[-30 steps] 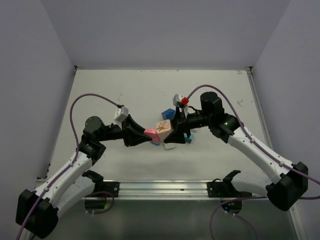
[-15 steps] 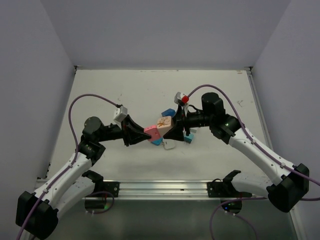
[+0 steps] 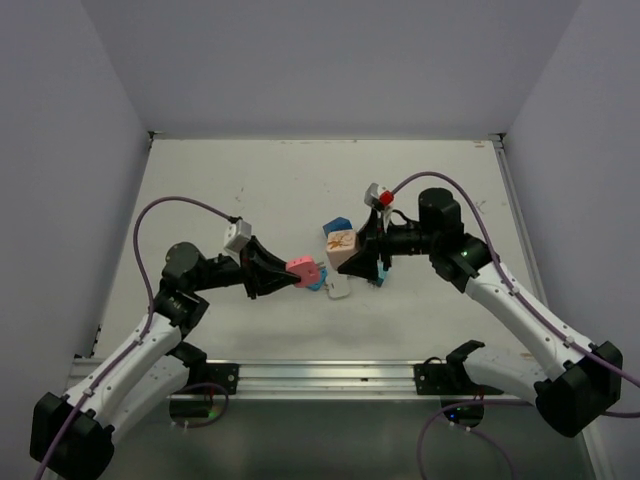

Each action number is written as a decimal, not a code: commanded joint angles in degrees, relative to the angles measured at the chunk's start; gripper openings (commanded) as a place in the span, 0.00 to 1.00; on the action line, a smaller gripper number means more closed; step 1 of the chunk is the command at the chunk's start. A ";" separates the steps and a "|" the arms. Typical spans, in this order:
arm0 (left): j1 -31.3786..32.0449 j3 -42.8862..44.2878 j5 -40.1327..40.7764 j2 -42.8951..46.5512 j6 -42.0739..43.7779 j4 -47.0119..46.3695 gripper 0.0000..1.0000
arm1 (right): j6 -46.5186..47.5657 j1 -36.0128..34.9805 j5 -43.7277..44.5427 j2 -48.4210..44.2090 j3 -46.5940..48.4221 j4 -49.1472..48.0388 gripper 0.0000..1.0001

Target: Pull the plug off the socket

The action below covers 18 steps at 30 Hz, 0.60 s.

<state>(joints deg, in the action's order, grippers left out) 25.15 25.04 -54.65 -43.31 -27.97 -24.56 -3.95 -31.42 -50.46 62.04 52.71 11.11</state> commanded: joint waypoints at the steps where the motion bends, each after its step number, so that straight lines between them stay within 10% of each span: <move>1: 0.17 -0.08 -1.16 2.53 -0.42 -4.89 0.00 | -1.24 4.78 -0.25 -2.54 -1.29 -2.67 0.00; 18: -0.10 0.45 20.98 -10.64 -1.21 14.27 0.00 | -5.54 11.99 18.98 -6.05 -3.22 4.00 0.00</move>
<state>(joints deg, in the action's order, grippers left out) 25.19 24.01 -40.62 -50.26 -28.47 -16.88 -7.11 -20.14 -38.26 57.34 50.13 13.54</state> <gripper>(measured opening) 0.248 0.640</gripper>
